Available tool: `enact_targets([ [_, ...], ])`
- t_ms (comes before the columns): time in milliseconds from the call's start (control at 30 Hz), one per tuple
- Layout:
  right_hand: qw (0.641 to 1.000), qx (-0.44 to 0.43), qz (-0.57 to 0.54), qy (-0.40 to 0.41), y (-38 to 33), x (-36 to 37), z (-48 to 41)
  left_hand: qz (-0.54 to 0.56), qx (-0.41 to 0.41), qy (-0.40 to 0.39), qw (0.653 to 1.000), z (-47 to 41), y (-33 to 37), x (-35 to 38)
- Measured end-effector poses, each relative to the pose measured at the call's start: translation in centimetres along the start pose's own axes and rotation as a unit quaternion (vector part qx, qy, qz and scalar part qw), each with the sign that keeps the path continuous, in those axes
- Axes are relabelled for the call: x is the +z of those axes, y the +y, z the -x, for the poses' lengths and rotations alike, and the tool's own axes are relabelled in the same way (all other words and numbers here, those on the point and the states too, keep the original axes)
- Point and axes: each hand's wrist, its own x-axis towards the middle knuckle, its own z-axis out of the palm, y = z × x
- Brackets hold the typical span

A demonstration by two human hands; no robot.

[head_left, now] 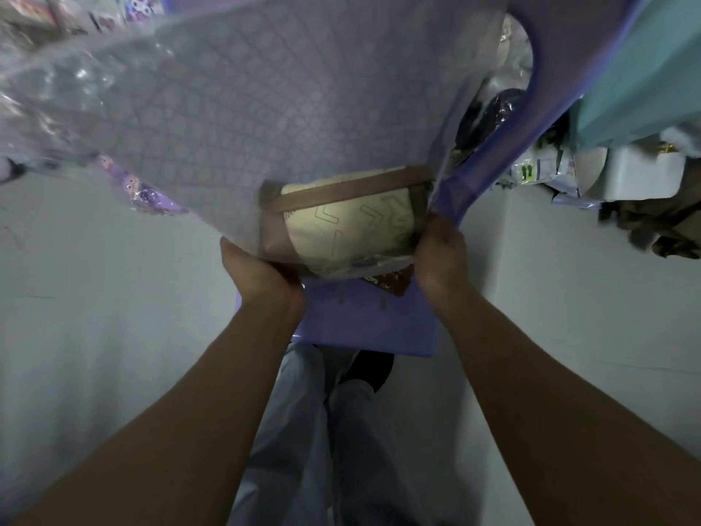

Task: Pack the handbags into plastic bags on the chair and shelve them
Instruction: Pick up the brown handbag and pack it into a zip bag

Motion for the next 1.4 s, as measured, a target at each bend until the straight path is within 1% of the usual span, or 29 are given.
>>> enact_targets([
  [33, 1.0, -0.017, -0.004, 0.014, -0.8, -0.4, -0.3, 0.005, 0.005, 0.001, 1.0, 0.1, -0.2, -0.1],
  [100, 0.997, -0.031, -0.073, 0.015, -2.2, -0.8, -1.0, 0.021, -0.002, -0.003, 1.0, 0.1, -0.3, -0.1],
  [133, 0.995, -0.009, -0.104, 0.005, -2.3, -0.8, -1.4, 0.017, -0.01, -0.001, 1.0, -0.2, -0.3, -0.2],
  [167, 0.994, 0.019, -0.107, -0.003, -2.4, -0.5, -1.2, 0.005, -0.02, 0.005, 1.0, -0.5, -0.4, -0.4],
  [200, 0.997, 0.028, -0.076, -0.011, -2.1, -0.2, -0.7, -0.011, -0.033, 0.016, 0.999, -0.7, -0.4, -0.6],
  [233, 0.999, 0.016, -0.045, -0.012, -1.5, 0.1, 0.1, -0.019, -0.055, 0.014, 0.998, -1.0, -0.7, -1.0],
  [367, 1.0, -0.017, 0.011, 0.021, 1.8, 0.3, 0.4, -0.086, -0.1, 0.035, 0.991, -1.8, -1.4, -2.1],
  [433, 0.998, -0.032, 0.051, 0.009, 1.4, -0.1, 0.0, -0.132, -0.073, 0.043, 0.988, -2.1, -1.2, -2.2],
  [467, 0.998, -0.041, 0.052, 0.022, 1.2, -0.3, -0.5, -0.151, -0.047, 0.061, 0.986, -2.3, -1.0, -2.2],
  [500, 0.997, -0.052, 0.037, 0.037, 0.7, -0.6, -0.8, -0.152, -0.02, 0.073, 0.985, -2.2, -0.4, -2.0],
  [533, 0.998, -0.051, -0.005, 0.048, -0.1, -0.7, -1.0, -0.127, -0.008, 0.058, 0.99, -2.2, 0.2, -1.8],
  [600, 0.994, -0.028, -0.105, 0.032, -1.7, -0.4, -0.8, -0.077, -0.011, -0.007, 0.997, -1.7, 0.8, -1.3],
  [633, 0.992, -0.011, -0.125, 0.02, -2.0, -0.1, -0.7, -0.083, -0.019, -0.033, 0.996, -1.4, 0.7, -1.3],
  [700, 0.998, -0.014, -0.066, 0.009, -1.6, 0.3, 0.2, -0.142, -0.033, -0.055, 0.988, -1.2, 0.0, -1.8],
  [800, 1.0, -0.022, -0.004, 0.012, 0.4, 0.0, 1.0, -0.2, -0.078, -0.037, 0.976, -1.1, -0.7, -2.9],
  [867, 1.0, -0.017, 0.006, -0.002, 1.3, -0.6, 0.9, -0.213, -0.076, -0.009, 0.974, -1.5, -1.0, -3.5],
  [900, 1.0, -0.019, -0.001, -0.004, 1.3, -0.7, 0.7, -0.222, -0.073, -0.002, 0.972, -1.8, -1.2, -3.8],
  [967, 0.999, -0.032, -0.041, 0.009, 0.2, -0.7, 0.5, -0.281, -0.074, 0.001, 0.957, -2.4, -1.7, -4.7],
  [1067, 0.987, -0.052, -0.152, -0.019, -2.2, 0.0, 0.3, -0.346, -0.091, 0.011, 0.934, -2.8, -1.8, -5.8],
  [1133, 0.987, -0.049, -0.15, -0.031, -2.6, 0.3, 0.1, -0.326, -0.076, 0.053, 0.941, -2.7, -1.2, -5.4],
  [1167, 0.989, -0.034, -0.14, -0.039, -2.4, 0.4, -0.1, -0.279, -0.056, 0.08, 0.955, -2.5, -0.8, -4.8],
  [1200, 0.988, -0.015, -0.145, -0.05, -2.2, 0.5, -0.1, -0.208, -0.035, 0.095, 0.973, -2.1, -0.3, -4.0],
  [1233, 0.988, 0.005, -0.141, -0.057, -1.9, 0.5, -0.2, -0.131, -0.018, 0.086, 0.987, -1.6, 0.5, -3.0],
  [1267, 0.991, 0.012, -0.121, -0.058, -1.6, 0.7, -0.4, -0.077, -0.001, 0.055, 0.996, -0.9, 1.1, -2.1],
  [1300, 0.992, 0.012, -0.111, -0.056, -1.8, 0.9, -0.3, -0.053, 0.015, 0.012, 0.998, -0.3, 1.5, -1.2],
  [1367, 0.993, 0.017, -0.11, -0.033, -1.9, 1.3, -0.6, -0.055, 0.036, -0.058, 0.996, 0.6, 1.7, 0.1],
  [1400, 0.992, 0.029, -0.122, -0.019, -2.0, 1.4, -0.9, -0.073, 0.037, -0.071, 0.994, 0.9, 1.6, 0.5],
])
